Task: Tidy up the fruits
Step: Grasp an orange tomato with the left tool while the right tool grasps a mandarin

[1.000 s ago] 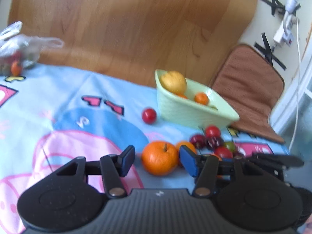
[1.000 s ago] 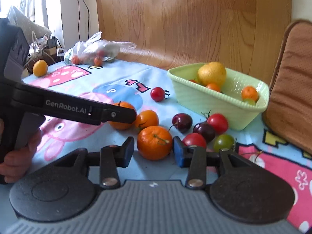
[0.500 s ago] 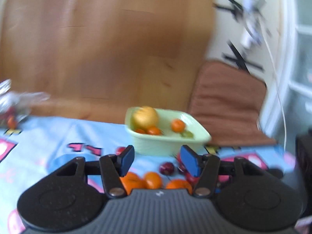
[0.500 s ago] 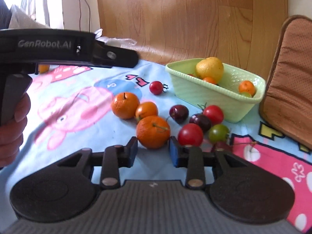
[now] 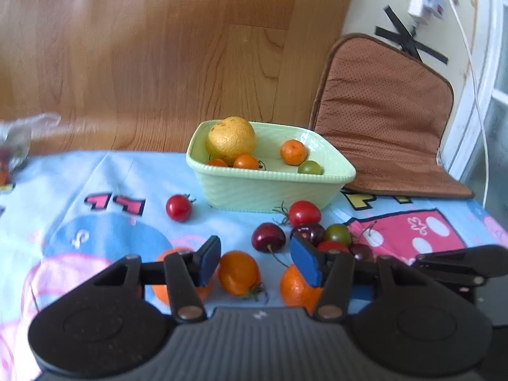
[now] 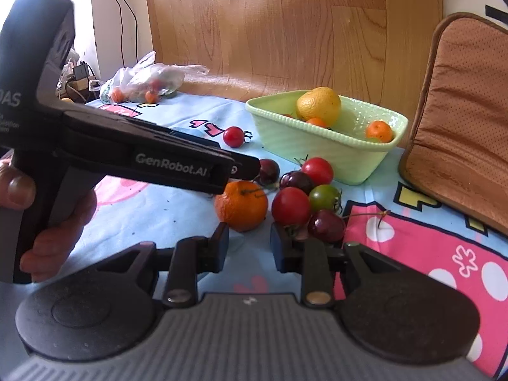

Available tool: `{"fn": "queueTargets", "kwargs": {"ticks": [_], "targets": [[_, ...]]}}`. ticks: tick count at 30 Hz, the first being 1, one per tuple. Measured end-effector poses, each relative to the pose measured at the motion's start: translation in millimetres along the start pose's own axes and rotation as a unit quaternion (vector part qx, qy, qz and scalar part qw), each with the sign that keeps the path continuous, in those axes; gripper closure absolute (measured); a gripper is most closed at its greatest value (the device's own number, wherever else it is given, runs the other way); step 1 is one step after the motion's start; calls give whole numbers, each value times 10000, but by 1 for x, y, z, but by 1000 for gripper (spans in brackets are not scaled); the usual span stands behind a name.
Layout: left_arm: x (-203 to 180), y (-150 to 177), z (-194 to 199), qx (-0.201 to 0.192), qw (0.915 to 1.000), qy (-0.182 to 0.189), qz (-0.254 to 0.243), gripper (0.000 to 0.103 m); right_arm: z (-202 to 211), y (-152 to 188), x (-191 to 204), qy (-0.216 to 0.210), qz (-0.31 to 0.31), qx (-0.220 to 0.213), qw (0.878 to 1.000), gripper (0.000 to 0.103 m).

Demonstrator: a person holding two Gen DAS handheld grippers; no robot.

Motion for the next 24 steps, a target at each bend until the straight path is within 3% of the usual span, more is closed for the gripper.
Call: {"fn": "queueTargets", "kwargs": {"ticks": [4,7,9,13,14,16,17,20,22,24], "targets": [[8,6,8,-111,9996,46,264,55,3,1,3,38,159,2,9999,70],[17,8,5,-7,9991,-172,386,55,4,1,2,191,224,-70,9995,70],[22,10,0,131,9985,-156,518,64,3,0,-1,202,135,-100,9997,70],[19,14,-4,120,9989,-158,419,67,4,-2,-1,30,86,-236,9997,69],[18,14,-4,115,9990,-140,399,70,3,-3,1,-5,107,-243,9996,67],[17,15,-4,107,9991,-79,408,71,1,-4,4,-70,172,-233,9996,51],[17,15,-3,98,9991,-61,410,71,-1,-5,5,-63,173,-225,9996,50],[15,17,1,95,9991,1,420,72,-9,-8,5,9,108,-100,9999,50],[13,20,7,94,9991,27,422,72,-11,-7,7,-37,133,9,9999,66],[12,24,15,91,9989,33,455,72,-8,-6,8,-7,179,-59,9998,67]]}}
Point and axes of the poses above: each gripper's, at about its wrist camera, not at the fingertips, and z roughly against the way its jaws point, x to its left, y to its underside, the point moved 4 cm from there along -z, roughly the way its jaws point, and after that the axes turned 2 degrees about -z, right-handed, at the moved point
